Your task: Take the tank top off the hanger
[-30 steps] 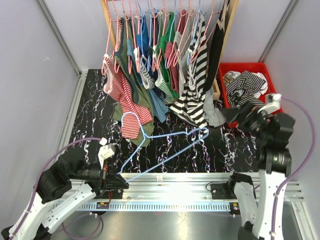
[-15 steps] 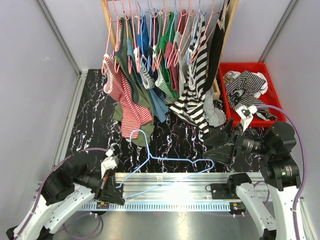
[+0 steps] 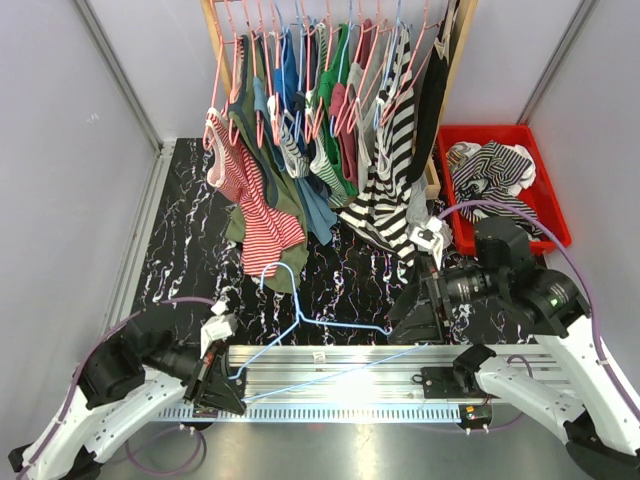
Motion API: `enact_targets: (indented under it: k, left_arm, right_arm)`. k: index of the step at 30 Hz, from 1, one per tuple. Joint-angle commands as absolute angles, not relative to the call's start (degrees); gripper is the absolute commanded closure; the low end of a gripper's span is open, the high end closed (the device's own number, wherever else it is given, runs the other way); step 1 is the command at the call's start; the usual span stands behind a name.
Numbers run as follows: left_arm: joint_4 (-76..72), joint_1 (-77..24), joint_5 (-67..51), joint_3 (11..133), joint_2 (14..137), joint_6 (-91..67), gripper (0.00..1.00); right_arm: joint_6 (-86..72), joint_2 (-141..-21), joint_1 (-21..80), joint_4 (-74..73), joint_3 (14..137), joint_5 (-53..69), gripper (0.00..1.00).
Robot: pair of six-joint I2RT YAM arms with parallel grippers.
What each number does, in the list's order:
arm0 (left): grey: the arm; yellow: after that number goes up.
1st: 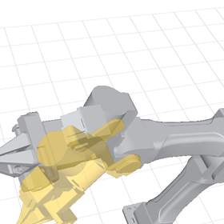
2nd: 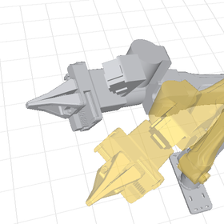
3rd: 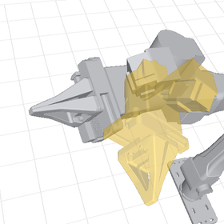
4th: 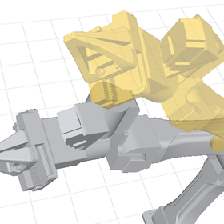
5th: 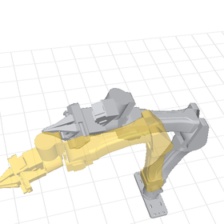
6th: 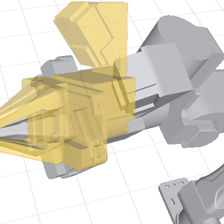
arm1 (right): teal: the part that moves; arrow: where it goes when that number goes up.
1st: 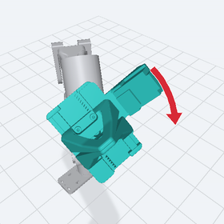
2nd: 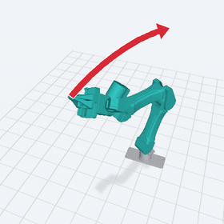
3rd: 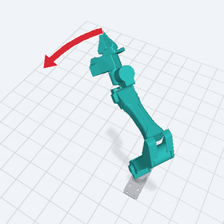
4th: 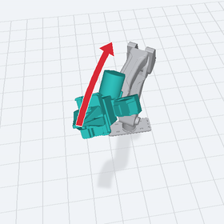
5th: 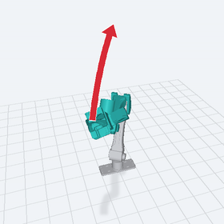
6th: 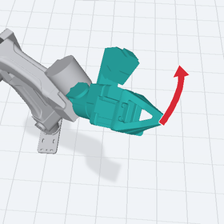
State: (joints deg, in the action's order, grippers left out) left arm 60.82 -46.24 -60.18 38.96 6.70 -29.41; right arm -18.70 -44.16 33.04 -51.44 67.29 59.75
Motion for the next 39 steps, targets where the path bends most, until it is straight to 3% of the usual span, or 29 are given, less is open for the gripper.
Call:
enact_targets:
  k: [1, 10, 14, 20, 21, 31, 39]
  left_arm:
    - [59.9, -46.8, -60.6, 42.6, 9.2, -29.5, 1.00]
    - [62.8, -47.3, -56.6, 49.0, 12.1, -25.1, 1.00]
    - [64.8, -47.7, -55.1, 49.5, 13.2, -23.4, 1.00]
    - [64.8, -47.7, -54.8, 49.3, 13.4, -23.6, 1.00]
    - [64.9, -47.8, -54.6, 49.3, 13.4, -23.6, 1.00]
    - [65.3, -48.4, -53.0, 50.0, 14.3, -22.9, 1.00]
    - [65.7, -48.8, -51.8, 51.2, 16.1, -21.4, 1.00]
  right_arm:
    - [-14.2, -44.6, 37.1, -59.0, 70.1, 52.5, 0.02]
    - [-14.5, -43.9, 41.0, -61.1, 68.6, 51.0, 0.11]
    - [-14.5, -44.1, 42.1, -60.6, 68.2, 52.5, 0.27]
    - [-13.9, -44.8, 42.5, -60.4, 69.0, 53.8, 0.41]
    - [-13.9, -44.8, 42.5, -60.4, 68.9, 54.6, 0.49]
    - [-13.8, -45.8, 43.2, -59.9, 68.6, 56.9, 0.58]
    - [-13.7, -46.1, 44.6, -60.1, 68.5, 56.9, 0.82]
